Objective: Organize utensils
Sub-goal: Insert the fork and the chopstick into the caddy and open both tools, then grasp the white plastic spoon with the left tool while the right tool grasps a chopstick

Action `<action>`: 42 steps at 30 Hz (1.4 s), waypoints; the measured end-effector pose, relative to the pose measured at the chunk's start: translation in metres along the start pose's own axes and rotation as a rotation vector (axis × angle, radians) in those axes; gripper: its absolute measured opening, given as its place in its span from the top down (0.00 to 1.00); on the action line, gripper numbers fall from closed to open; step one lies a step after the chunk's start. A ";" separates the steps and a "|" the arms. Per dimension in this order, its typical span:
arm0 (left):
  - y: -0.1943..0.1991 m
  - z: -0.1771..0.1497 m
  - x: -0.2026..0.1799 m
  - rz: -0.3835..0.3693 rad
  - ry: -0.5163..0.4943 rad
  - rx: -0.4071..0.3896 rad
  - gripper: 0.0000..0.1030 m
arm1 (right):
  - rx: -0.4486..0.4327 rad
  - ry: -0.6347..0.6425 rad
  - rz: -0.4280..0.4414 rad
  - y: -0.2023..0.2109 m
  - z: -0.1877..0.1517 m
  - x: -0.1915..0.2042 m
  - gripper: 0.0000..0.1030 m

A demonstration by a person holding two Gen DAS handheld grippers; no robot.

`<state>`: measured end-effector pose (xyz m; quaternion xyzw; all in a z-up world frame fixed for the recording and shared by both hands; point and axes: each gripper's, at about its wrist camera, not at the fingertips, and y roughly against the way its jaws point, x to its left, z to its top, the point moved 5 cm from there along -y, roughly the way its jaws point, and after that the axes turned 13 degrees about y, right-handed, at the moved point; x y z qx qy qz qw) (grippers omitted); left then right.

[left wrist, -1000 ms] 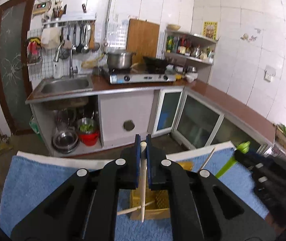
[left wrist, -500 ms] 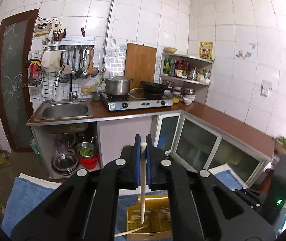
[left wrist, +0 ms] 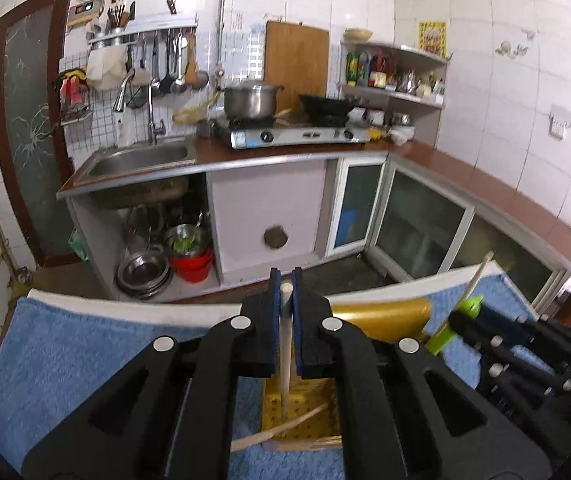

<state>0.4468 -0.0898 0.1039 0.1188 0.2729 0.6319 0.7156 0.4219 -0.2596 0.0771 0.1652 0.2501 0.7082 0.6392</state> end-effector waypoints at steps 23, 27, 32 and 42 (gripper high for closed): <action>0.111 -0.069 0.068 0.092 0.050 -0.021 0.05 | -0.069 0.046 -0.088 0.101 -0.072 -0.004 0.05; 0.110 -0.105 0.075 0.101 0.028 0.047 0.05 | -0.007 0.079 -0.104 0.101 -0.102 0.012 0.05; 0.102 -0.145 0.084 0.073 0.054 0.151 0.05 | 0.038 0.094 -0.132 0.100 -0.136 0.027 0.05; 0.090 -0.210 0.097 0.083 0.051 0.313 0.05 | 0.151 0.069 -0.037 0.076 -0.189 0.045 0.06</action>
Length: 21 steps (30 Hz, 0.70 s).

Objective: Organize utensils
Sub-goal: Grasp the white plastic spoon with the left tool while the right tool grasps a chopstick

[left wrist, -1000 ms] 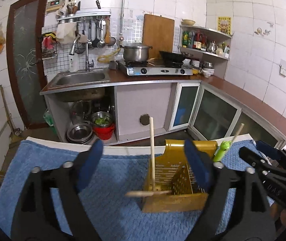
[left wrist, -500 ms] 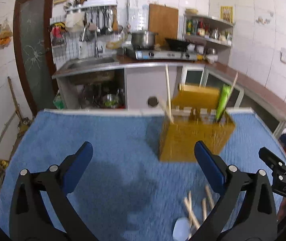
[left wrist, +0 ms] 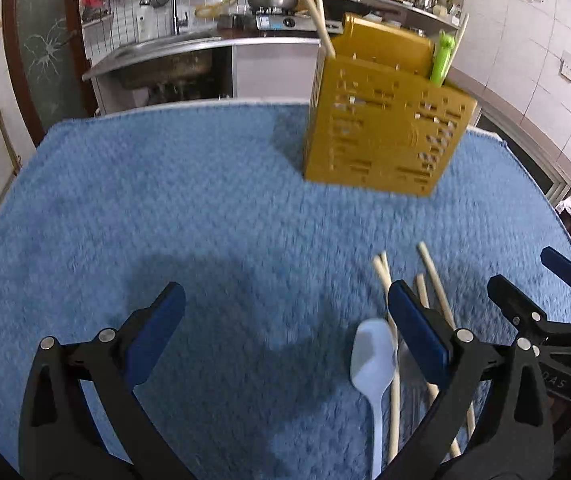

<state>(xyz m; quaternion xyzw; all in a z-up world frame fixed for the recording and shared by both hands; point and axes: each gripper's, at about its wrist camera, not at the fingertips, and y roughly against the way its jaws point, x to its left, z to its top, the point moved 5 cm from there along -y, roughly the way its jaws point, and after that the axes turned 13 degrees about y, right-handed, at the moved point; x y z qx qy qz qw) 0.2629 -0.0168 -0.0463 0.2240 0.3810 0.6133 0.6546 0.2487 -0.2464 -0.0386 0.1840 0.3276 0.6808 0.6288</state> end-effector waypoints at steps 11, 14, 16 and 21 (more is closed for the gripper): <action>-0.010 -0.029 -0.005 -0.041 -0.033 0.083 0.30 | 0.110 -0.011 0.084 -0.015 -0.020 0.017 0.43; -0.013 -0.032 -0.010 -0.067 -0.046 0.108 0.42 | 0.137 0.010 0.103 -0.019 -0.017 0.027 0.51; -0.016 -0.034 -0.015 -0.078 -0.052 0.123 0.47 | 0.146 0.002 0.120 -0.020 -0.018 0.030 0.52; -0.016 -0.039 -0.023 -0.091 -0.076 0.133 0.50 | 0.160 0.004 0.131 -0.025 -0.020 0.037 0.53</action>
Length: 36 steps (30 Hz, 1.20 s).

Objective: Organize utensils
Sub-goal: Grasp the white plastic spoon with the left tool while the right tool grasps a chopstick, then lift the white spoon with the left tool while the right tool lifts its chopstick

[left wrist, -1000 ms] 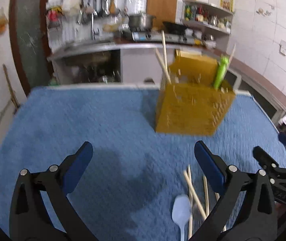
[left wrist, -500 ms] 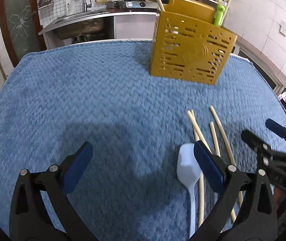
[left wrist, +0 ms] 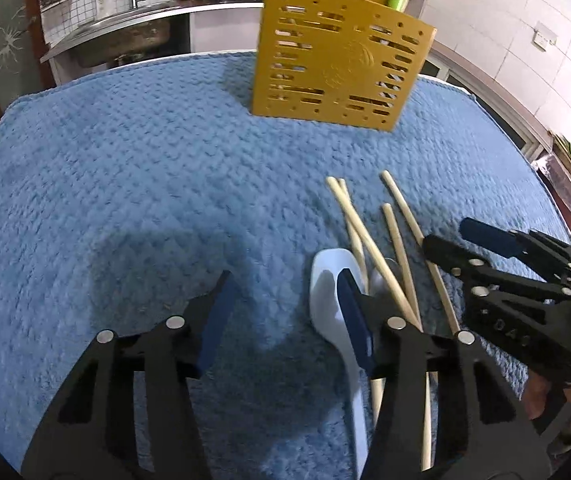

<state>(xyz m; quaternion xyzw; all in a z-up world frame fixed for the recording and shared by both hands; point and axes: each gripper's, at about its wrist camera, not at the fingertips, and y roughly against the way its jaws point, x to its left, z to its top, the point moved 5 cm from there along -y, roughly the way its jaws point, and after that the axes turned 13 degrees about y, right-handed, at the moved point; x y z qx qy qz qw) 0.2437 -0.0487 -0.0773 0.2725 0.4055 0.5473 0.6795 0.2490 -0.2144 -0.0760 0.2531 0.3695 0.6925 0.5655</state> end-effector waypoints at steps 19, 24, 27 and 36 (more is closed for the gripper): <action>-0.013 -0.003 -0.014 -0.008 -0.063 0.034 0.73 | 0.031 -0.059 0.066 -0.011 0.000 -0.012 0.92; -0.012 -0.004 -0.014 -0.005 -0.072 0.025 0.73 | 0.036 -0.033 0.052 -0.014 0.003 -0.008 0.92; -0.010 -0.005 -0.014 0.000 -0.076 0.023 0.73 | 0.035 -0.032 0.042 -0.015 0.005 -0.008 0.93; -0.005 -0.009 -0.014 -0.028 -0.077 0.043 0.69 | 0.026 -0.056 -0.011 -0.001 -0.003 -0.038 0.95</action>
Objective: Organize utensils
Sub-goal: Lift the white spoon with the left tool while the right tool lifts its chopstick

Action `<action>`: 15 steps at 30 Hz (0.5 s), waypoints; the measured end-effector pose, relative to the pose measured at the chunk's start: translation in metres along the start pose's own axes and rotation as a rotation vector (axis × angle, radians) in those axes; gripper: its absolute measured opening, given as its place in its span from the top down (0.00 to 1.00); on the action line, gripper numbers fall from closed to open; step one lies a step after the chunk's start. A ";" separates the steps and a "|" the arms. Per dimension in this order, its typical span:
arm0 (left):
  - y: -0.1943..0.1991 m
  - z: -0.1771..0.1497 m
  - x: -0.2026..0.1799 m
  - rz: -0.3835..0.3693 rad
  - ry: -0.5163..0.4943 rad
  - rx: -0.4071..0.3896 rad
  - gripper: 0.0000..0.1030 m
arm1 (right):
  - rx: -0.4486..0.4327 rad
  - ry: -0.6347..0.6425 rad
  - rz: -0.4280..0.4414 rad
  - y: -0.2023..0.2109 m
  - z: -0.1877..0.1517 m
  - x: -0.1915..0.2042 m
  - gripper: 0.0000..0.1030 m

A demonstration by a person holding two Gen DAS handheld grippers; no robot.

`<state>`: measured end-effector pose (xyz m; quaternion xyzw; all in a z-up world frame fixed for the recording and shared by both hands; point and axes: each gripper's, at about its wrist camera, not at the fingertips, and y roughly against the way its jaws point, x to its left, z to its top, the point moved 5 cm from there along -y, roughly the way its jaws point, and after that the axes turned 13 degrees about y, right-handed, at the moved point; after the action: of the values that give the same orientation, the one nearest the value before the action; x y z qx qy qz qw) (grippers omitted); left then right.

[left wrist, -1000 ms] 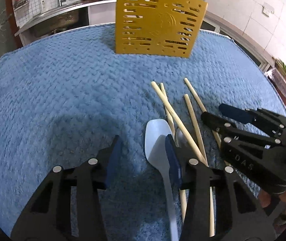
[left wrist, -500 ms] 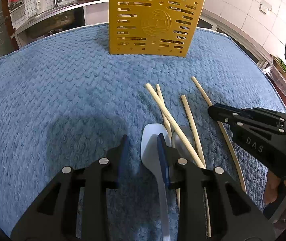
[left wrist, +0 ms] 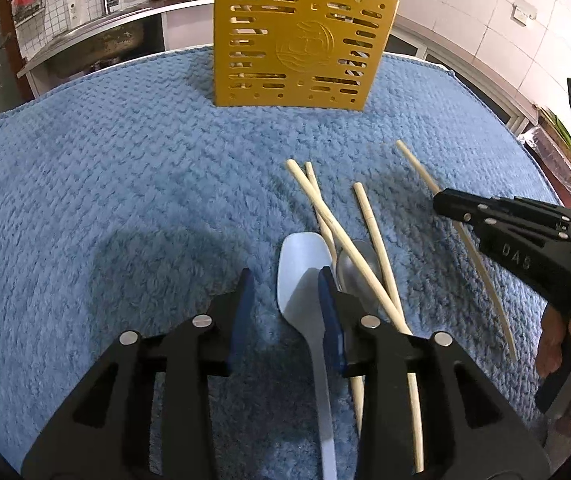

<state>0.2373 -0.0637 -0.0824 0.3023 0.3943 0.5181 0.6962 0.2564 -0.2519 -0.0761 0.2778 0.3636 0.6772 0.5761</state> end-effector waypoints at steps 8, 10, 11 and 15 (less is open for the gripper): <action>-0.006 0.007 -0.009 -0.030 -0.031 0.044 0.71 | 0.003 -0.056 0.002 -0.004 -0.009 -0.021 0.94; -0.006 0.004 -0.015 -0.029 -0.059 0.046 0.71 | 0.000 -0.068 0.004 -0.004 -0.010 -0.025 0.94; -0.005 0.003 -0.017 -0.029 -0.071 0.046 0.71 | -0.001 -0.071 0.004 -0.005 -0.010 -0.027 0.94; -0.007 -0.011 -0.031 -0.024 -0.107 0.077 0.81 | -0.006 -0.087 0.018 -0.008 -0.012 -0.030 0.94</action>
<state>0.2266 -0.0955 -0.0864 0.3511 0.3798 0.4774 0.7103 0.2573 -0.2827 -0.0883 0.3086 0.3339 0.6705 0.5863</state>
